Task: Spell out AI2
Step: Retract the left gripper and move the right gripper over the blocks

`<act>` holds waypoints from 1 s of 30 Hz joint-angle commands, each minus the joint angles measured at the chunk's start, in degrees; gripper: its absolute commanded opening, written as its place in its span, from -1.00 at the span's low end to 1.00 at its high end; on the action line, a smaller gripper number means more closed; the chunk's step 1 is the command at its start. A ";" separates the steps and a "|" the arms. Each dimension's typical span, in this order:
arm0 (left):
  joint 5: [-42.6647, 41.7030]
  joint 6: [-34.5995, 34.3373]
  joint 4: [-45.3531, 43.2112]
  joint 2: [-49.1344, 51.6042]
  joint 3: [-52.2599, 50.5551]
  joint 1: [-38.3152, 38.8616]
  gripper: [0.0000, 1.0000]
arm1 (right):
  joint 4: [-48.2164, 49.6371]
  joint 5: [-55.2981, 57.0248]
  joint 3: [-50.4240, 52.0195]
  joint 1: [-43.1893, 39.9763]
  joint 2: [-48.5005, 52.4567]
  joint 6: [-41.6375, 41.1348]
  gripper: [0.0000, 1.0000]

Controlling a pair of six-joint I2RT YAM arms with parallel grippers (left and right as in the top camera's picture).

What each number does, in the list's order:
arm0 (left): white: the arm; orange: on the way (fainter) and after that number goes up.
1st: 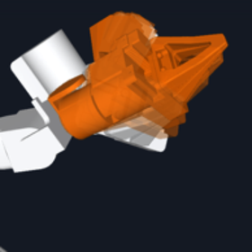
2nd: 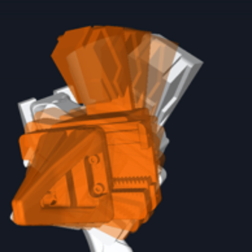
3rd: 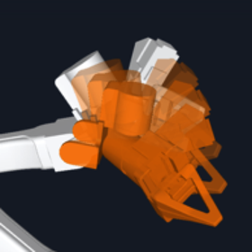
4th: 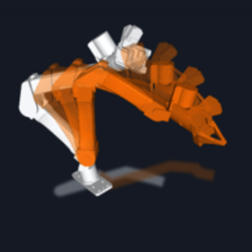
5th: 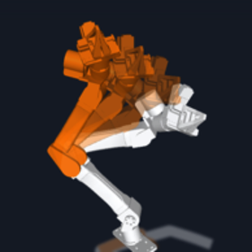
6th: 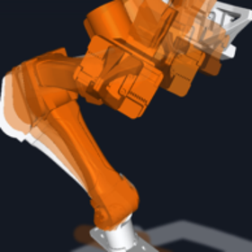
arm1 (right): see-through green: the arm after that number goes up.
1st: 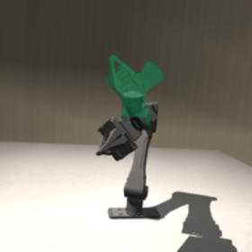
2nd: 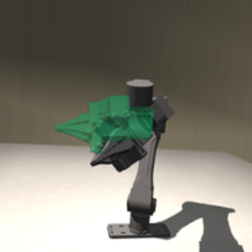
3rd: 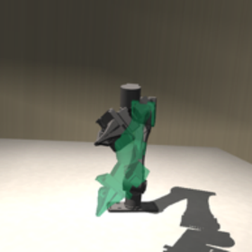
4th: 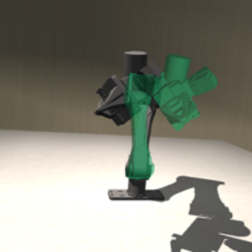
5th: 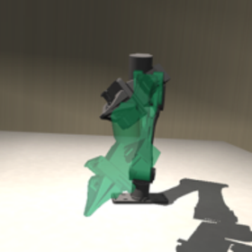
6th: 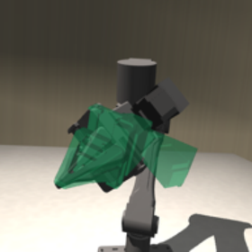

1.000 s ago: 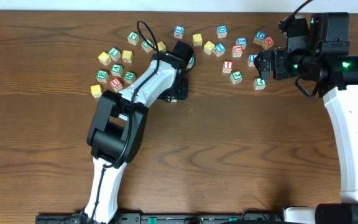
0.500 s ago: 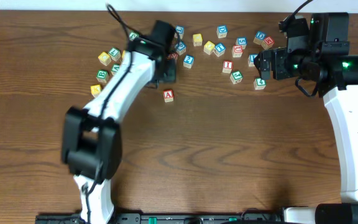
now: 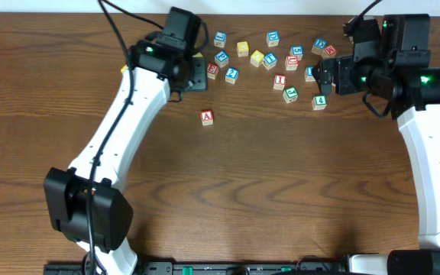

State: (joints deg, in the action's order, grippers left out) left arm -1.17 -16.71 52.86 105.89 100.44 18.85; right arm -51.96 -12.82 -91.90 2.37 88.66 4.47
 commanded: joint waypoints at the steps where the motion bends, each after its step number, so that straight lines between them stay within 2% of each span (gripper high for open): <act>1: 0.87 -0.24 1.09 -0.48 0.72 -4.33 0.15 | 0.81 -2.32 -1.18 0.09 0.11 0.35 0.98; 4: 0.85 0.59 1.95 -0.90 0.72 -9.57 0.16 | 3.32 -2.69 -1.20 0.09 0.09 0.09 0.99; 8: 0.76 1.11 1.97 -1.20 0.72 -14.05 0.15 | 7.13 -9.42 -1.18 0.87 0.68 -0.31 0.99; 14: 0.83 3.69 1.95 -1.99 0.72 -17.35 0.15 | 12.76 -2.84 -2.86 3.10 5.51 -8.46 0.99; 16: 0.83 4.04 1.95 -2.19 0.72 -17.90 0.15 | 10.69 -1.36 -6.82 3.72 9.07 -10.34 0.99; 20: 0.81 4.02 1.99 -2.19 0.72 -18.08 0.15 | -1.77 1.99 -24.22 4.92 22.25 -10.88 0.98; 23: 0.79 4.00 1.99 -2.19 0.72 -18.05 0.15 | -8.09 3.63 -33.35 6.10 30.64 -12.09 0.99; 28: 0.76 3.98 2.21 -2.16 0.66 -18.01 0.15 | -8.96 3.69 -35.87 8.50 39.21 -13.60 0.99; 29: 0.76 3.98 2.23 -2.19 0.59 -18.01 0.15 | -9.03 3.67 -35.87 8.79 40.39 -14.01 0.94; 30: 0.76 3.98 2.23 -2.19 0.50 -18.01 0.15 | -9.11 3.74 -35.87 9.03 41.51 -14.29 0.76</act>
State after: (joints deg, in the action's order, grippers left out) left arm -0.93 -13.45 54.87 105.12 100.44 1.13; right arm -60.60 -10.22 -126.61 9.87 126.72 -7.29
